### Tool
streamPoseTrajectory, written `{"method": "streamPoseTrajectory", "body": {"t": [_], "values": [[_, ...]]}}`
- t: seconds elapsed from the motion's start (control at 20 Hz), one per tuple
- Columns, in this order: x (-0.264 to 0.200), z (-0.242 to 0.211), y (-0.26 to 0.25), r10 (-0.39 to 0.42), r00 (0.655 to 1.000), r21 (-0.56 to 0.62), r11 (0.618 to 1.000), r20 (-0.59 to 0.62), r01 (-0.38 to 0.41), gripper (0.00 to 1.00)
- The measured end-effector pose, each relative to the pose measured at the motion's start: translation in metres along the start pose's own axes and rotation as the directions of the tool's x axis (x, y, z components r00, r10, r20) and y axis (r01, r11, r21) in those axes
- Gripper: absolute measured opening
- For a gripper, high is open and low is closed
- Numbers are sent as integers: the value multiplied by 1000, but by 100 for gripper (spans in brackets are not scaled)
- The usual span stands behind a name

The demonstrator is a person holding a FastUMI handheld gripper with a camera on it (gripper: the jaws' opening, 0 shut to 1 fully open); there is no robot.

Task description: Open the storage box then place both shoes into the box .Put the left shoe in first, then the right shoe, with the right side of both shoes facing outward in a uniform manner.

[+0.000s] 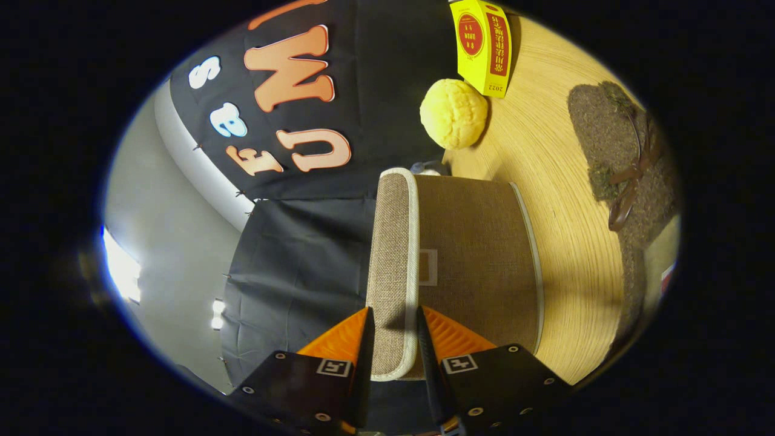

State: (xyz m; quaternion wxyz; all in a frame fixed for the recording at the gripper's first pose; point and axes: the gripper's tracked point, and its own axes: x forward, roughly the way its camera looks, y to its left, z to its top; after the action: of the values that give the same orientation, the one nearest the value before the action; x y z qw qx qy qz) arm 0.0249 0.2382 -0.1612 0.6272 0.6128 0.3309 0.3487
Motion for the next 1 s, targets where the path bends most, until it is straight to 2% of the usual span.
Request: {"method": "streamPoseTrajectory", "body": {"t": [0.05, 0.15, 0.25, 0.35, 0.45, 0.9, 1.0], "values": [[-4, 1, 5, 16, 1000, 13, 1000, -6, -16, 28], [-7, 4, 13, 24, 1000, -2, 1000, 14, -24, 19], [-1, 4, 11, -18, 999, -37, 999, 30, 19, 5], [-1, 2, 12, -48, 998, -80, 995, 34, 51, 2], [-4, -2, 33, -5, 999, -79, 997, 38, 8, 0], [32, -21, 114, 66, 996, -216, 975, 52, -53, 0], [44, -31, 108, 7, 999, -252, 968, 36, 3, 0]]}}
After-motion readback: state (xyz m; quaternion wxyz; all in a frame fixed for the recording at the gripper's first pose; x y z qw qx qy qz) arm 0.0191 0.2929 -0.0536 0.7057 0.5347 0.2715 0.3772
